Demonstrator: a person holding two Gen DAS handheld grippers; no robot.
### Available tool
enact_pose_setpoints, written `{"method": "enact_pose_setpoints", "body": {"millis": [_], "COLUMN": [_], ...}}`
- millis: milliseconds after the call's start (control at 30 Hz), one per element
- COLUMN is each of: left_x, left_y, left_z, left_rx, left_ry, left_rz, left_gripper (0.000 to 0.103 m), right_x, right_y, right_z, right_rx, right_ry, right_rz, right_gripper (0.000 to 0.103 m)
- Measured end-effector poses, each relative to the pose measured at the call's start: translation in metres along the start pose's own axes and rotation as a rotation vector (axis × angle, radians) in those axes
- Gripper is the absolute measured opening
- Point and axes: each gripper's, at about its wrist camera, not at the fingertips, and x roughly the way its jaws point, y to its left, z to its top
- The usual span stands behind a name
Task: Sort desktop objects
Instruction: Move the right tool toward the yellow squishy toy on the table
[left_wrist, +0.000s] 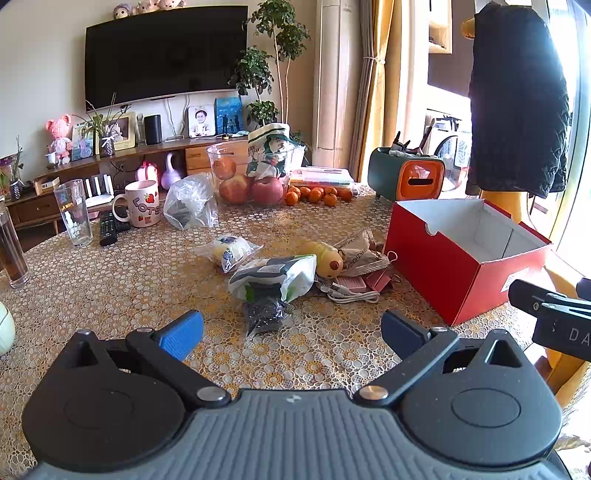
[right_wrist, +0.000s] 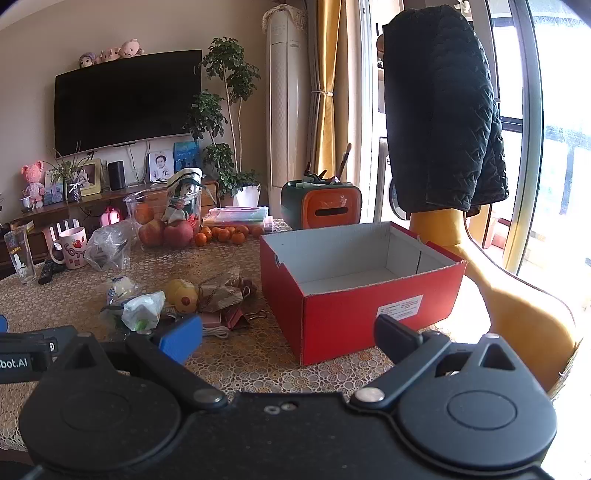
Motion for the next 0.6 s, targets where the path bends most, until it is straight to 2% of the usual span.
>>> {"method": "enact_pose_setpoints", "body": {"millis": [167, 600], "left_x": [0.002, 0.018], "left_y": [0.0, 0.006], "left_z": [-0.002, -0.004], "left_rx": [-0.002, -0.014], "left_ry": [0.001, -0.009], "left_rz": [-0.001, -0.003], "left_gripper": [0.103, 0.103], "right_x": [0.001, 0.017], "right_y": [0.004, 0.01], "right_z": [0.0, 0.005], "right_rx": [-0.018, -0.036], "right_ry": [-0.005, -0.005], "right_rz": [0.01, 0.105], "right_gripper": [0.099, 0.097]}}
